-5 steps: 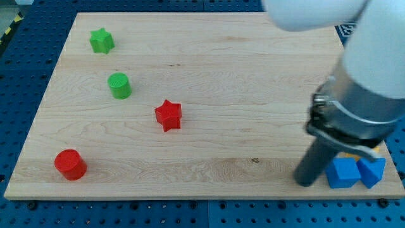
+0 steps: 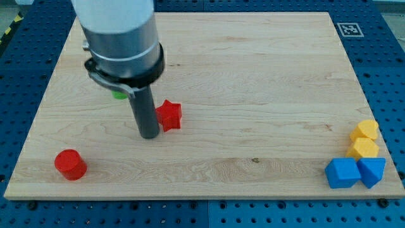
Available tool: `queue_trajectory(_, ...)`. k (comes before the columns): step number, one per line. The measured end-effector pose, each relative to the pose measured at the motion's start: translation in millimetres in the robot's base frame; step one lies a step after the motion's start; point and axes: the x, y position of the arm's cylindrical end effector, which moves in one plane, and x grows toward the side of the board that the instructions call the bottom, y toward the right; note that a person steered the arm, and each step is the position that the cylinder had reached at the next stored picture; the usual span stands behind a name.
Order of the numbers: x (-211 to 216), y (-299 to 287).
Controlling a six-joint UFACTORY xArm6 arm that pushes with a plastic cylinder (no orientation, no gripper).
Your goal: Push red star slightly right
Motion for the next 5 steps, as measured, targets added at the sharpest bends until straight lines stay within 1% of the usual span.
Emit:
queue_trajectory(3, -22.4, 0.0)
queue_trajectory(4, -22.4, 0.0)
queue_trajectory(5, -23.9, 27.0)
